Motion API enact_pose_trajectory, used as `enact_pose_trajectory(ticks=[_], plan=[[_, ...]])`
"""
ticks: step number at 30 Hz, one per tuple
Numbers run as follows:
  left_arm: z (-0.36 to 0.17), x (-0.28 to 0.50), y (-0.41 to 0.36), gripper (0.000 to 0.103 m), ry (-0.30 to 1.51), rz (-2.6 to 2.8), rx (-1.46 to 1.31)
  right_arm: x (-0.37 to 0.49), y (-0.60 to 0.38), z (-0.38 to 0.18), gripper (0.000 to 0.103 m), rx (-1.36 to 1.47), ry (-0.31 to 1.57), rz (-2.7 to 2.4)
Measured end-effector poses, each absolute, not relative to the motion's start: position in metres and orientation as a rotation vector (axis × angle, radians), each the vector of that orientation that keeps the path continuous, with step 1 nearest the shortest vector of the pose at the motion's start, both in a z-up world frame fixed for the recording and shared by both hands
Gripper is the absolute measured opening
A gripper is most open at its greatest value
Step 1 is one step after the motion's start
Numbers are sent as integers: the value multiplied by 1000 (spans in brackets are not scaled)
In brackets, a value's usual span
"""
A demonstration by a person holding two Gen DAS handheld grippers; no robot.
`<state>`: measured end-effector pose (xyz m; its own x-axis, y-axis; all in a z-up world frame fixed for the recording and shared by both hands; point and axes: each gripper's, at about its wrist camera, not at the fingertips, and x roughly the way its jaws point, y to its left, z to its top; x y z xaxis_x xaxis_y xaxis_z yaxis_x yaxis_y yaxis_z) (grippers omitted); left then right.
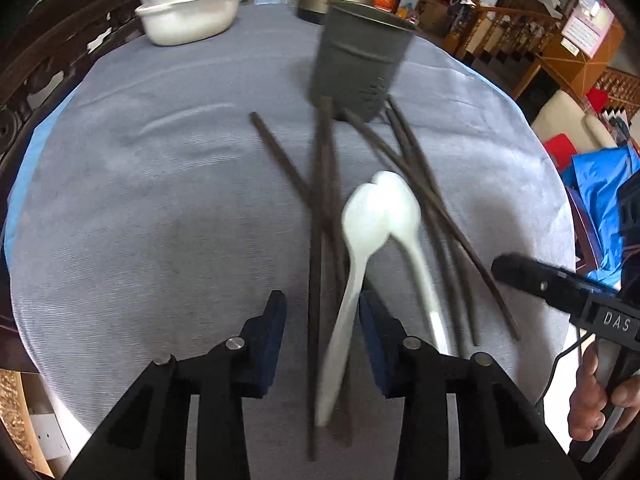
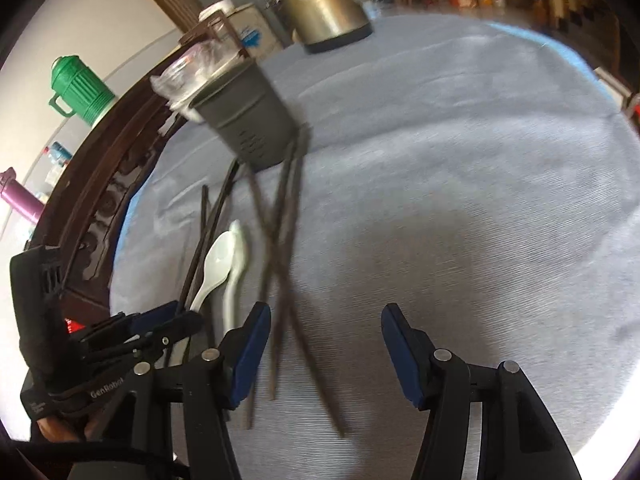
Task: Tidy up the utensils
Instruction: 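Lower the left tool toward one white spoon while the right tool lowers toward the other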
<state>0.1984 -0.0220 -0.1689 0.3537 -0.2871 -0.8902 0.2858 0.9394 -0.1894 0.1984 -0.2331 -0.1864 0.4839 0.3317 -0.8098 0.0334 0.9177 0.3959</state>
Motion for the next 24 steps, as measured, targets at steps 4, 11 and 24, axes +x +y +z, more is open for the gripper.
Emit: enact_pose_trajectory(ticks=[4, 11, 24], plan=[[-158, 201, -8, 40, 1132, -403, -41, 204, -222, -193, 62, 431, 1105, 248], [-139, 208, -30, 40, 1029, -501, 25, 225, -218, -181, 59, 437, 1074, 254], [-170, 229, -64, 6, 1051, -546, 142, 219, -230, -178, 41, 442, 1025, 202]])
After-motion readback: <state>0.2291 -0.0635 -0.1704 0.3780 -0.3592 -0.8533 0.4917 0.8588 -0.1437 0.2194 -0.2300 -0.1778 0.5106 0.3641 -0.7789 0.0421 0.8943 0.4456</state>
